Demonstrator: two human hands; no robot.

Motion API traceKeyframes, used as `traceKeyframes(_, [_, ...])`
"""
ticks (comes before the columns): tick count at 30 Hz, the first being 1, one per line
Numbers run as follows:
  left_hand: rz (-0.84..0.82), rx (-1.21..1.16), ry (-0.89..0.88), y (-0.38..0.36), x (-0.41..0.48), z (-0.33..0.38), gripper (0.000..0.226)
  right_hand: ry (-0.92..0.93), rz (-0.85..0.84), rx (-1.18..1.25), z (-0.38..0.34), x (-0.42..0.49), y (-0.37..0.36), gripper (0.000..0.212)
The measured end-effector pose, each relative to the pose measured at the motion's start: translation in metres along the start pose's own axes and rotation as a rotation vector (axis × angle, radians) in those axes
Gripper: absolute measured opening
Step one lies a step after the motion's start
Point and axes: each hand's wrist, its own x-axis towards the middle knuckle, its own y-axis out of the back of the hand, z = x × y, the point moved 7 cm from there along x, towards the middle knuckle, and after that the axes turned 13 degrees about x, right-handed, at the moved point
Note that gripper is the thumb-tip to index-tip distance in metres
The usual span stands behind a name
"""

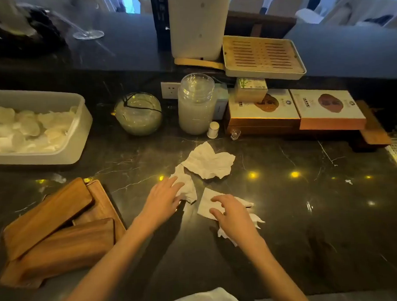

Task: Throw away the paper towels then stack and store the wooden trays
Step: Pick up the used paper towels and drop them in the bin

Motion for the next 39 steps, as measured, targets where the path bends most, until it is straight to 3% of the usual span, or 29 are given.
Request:
traceKeyframes(6, [-0.205,0.145,-0.092,-0.041,0.048,-0.007,0.063,-0.443,-0.058,-0.377,0.032,0.040,-0.040,0.064])
traceKeyframes(11, [-0.253,0.230,-0.127,-0.072,0.061,-0.021,0.059,-0.497,-0.053,-0.472,0.052,0.047,-0.054,0.066])
traceKeyframes(16, [-0.146,0.188,-0.099,-0.086,0.057,-0.032,0.047,-0.397,-0.063,-0.490,0.055,0.052,-0.059,0.045])
traceKeyframes(19, [-0.099,0.140,-0.060,-0.088,0.046,-0.036,0.030,-0.278,-0.040,-0.475,0.046,0.050,-0.059,0.028])
traceKeyframes(22, [-0.074,0.079,0.016,-0.088,0.029,-0.045,0.027,-0.138,0.016,-0.386,0.032,0.044,-0.054,0.020])
traceKeyframes(27, [-0.016,-0.244,0.159,-0.069,-0.008,-0.060,0.020,0.130,0.177,-0.118,0.006,0.021,-0.034,0.036])
traceKeyframes(31, [0.113,-0.379,0.195,-0.039,-0.033,-0.058,0.019,0.286,0.133,0.071,-0.003,0.004,-0.028,0.053])
traceKeyframes(34, [0.173,-0.401,0.191,-0.022,-0.045,-0.049,0.025,0.260,0.103,0.253,-0.001,-0.008,-0.023,0.054])
traceKeyframes(37, [0.209,-0.424,0.146,-0.015,-0.055,-0.035,0.023,0.219,0.033,0.269,0.008,-0.018,-0.023,0.063])
traceKeyframes(39, [0.216,-0.441,0.139,-0.015,-0.063,-0.024,0.022,0.159,0.004,0.298,0.017,-0.024,-0.023,0.050])
